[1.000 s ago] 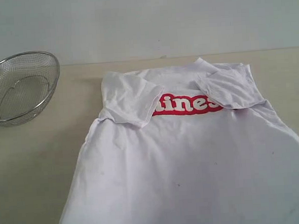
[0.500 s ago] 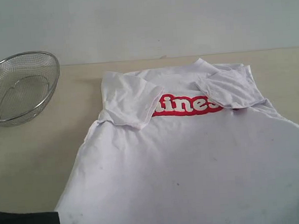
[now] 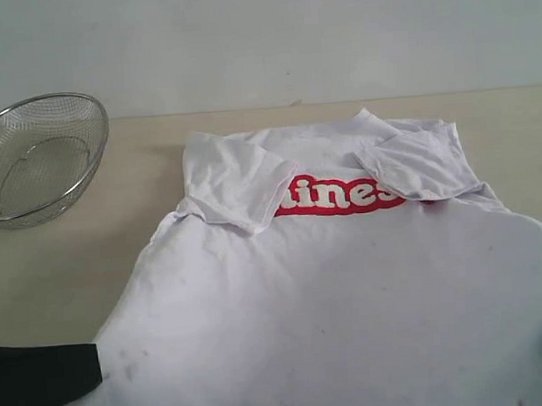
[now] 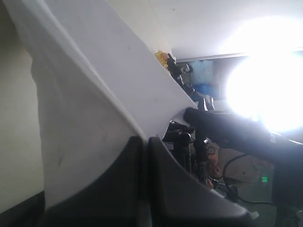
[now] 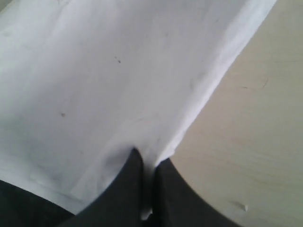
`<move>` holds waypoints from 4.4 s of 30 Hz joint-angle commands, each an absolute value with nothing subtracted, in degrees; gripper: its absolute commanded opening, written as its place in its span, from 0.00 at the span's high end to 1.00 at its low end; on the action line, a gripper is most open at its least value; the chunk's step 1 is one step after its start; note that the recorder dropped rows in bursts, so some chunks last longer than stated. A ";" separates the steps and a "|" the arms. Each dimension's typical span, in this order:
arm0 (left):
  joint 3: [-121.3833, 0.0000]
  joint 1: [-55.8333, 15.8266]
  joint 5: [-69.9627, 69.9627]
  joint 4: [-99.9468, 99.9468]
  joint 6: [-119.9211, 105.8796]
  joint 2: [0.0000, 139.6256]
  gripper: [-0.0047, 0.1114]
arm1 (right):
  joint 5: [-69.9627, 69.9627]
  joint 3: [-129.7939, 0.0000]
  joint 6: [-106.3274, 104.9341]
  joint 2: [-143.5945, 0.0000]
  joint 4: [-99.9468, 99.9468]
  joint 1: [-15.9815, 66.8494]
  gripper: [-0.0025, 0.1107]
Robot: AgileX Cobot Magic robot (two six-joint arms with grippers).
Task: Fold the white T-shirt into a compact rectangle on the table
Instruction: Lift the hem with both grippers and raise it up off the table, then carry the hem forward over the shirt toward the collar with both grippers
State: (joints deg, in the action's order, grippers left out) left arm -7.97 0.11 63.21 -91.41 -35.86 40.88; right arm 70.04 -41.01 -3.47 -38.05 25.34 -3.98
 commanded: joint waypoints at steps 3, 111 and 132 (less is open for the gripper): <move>-8.41 -0.04 65.00 -90.93 -34.03 38.39 0.92 | 69.96 -44.42 -0.98 -37.73 24.40 -0.69 0.98; -26.70 0.00 45.83 -64.82 -28.96 39.02 0.92 | 63.74 -56.67 7.61 -40.27 9.83 6.85 0.98; -27.42 0.00 41.80 -68.26 -43.72 54.43 0.92 | 32.93 -56.67 5.48 -72.93 9.76 6.11 0.98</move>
